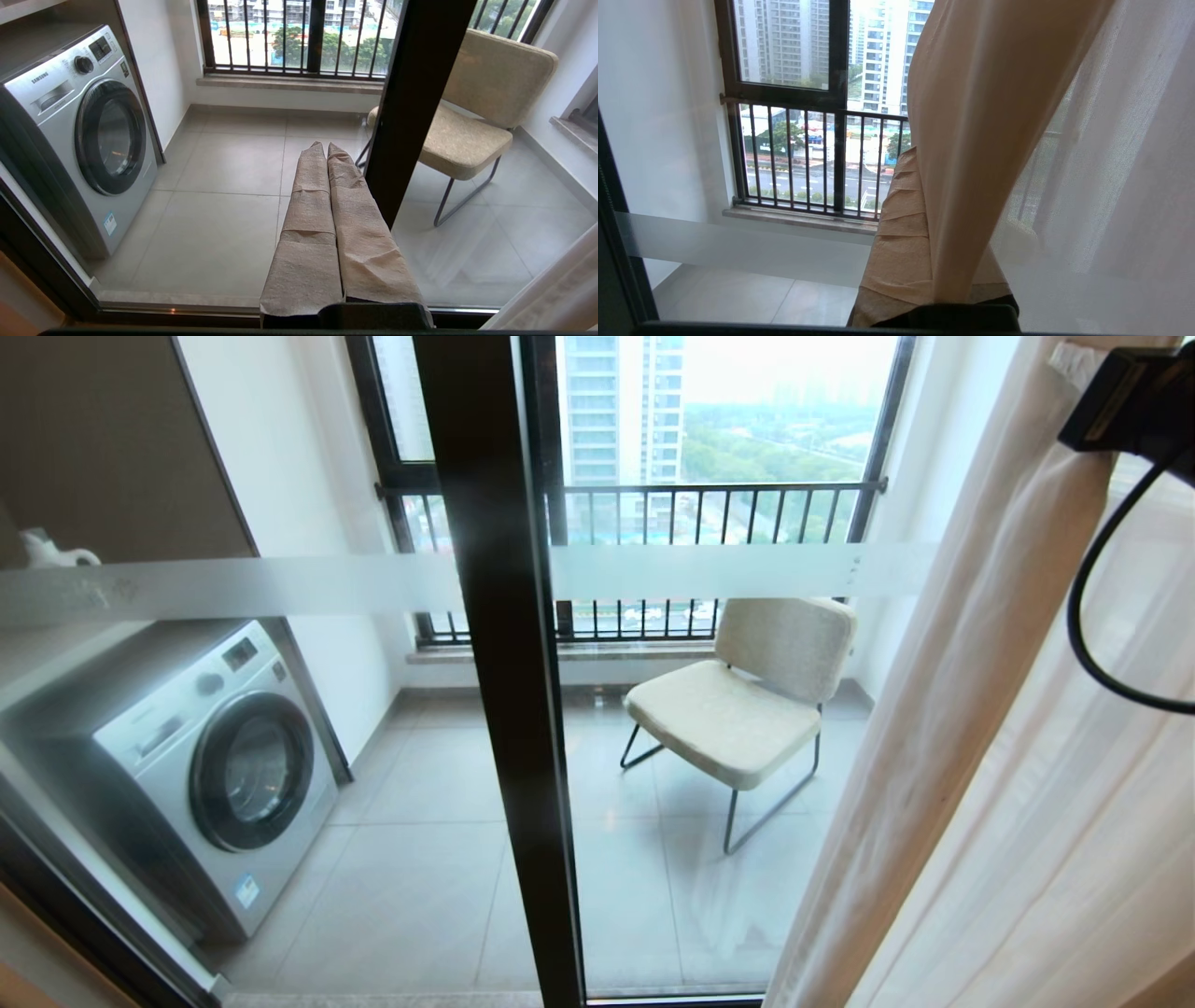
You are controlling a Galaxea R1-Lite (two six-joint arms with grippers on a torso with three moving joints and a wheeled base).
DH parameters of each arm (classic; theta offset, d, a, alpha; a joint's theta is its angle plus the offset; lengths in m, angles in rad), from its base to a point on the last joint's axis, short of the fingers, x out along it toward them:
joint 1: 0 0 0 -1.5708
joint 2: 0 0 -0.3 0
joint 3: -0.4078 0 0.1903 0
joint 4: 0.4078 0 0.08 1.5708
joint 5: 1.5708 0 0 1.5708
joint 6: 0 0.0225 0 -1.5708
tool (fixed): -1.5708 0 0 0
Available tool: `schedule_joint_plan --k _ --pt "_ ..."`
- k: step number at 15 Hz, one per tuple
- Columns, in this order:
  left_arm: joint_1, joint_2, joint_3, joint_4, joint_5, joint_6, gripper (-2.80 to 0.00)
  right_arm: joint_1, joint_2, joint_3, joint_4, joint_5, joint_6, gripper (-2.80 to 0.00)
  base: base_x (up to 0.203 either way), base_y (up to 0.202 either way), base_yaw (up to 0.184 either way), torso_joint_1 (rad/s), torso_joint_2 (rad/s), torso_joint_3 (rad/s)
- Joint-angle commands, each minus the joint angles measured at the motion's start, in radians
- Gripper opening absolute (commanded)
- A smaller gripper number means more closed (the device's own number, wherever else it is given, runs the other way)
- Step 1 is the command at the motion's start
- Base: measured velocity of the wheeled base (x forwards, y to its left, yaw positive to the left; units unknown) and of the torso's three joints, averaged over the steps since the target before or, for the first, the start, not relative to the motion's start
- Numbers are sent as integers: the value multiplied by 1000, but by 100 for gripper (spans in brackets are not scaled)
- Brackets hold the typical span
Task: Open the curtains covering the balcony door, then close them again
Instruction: Close the inner curtains on both sides
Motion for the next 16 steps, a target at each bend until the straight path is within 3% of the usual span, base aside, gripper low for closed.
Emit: schedule_joint_plan --k 1,16 --pt "0 0 0 -1 1 -1 -280 5 1 1 -4 0 -1 -280 0 190 -1 0 2 5" --pt "0 0 0 -1 1 -1 -280 13 2 6 -4 -1 -8 -280 0 191 1 2 2 3"
